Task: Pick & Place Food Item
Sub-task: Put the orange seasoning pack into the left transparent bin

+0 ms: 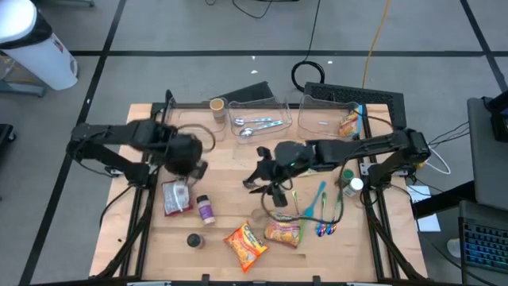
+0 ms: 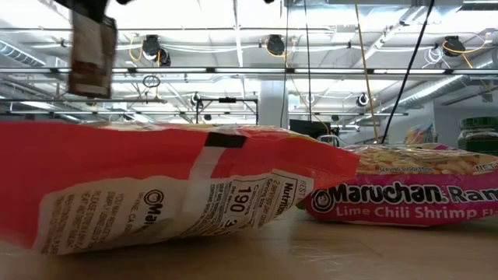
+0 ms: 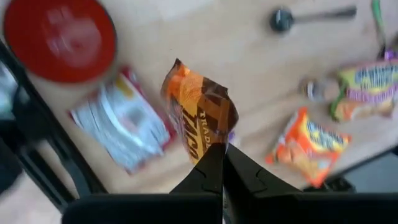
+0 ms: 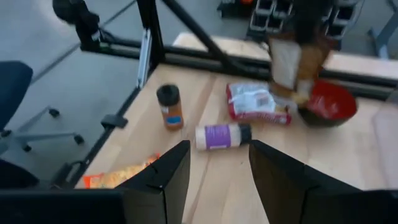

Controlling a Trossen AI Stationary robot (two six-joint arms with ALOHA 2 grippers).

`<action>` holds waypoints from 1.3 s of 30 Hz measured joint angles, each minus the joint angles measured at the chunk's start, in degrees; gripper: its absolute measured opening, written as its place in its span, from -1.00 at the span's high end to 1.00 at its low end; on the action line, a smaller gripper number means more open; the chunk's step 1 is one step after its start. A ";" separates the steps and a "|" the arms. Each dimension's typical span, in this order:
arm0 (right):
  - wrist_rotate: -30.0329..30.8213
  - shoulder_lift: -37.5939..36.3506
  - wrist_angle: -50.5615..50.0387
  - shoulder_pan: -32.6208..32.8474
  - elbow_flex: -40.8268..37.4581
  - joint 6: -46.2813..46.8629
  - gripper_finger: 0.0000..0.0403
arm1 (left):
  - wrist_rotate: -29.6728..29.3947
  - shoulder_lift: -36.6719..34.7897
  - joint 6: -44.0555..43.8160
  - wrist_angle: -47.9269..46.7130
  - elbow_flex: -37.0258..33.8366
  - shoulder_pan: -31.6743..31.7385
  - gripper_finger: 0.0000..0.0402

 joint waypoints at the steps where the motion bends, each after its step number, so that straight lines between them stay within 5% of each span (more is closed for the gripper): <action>1: 0.02 -0.80 -0.01 -0.02 0.00 0.00 0.21 | -0.39 0.00 2.88 0.01 0.00 2.36 1.00; 22: 0.20 -3.10 1.88 -8.45 0.04 0.33 0.21 | -3.38 1.93 46.87 1.93 0.00 48.59 1.00; 39: 0.20 -3.08 2.08 -22.61 0.04 3.40 0.21 | 2.06 14.94 66.62 14.52 -0.02 68.51 1.00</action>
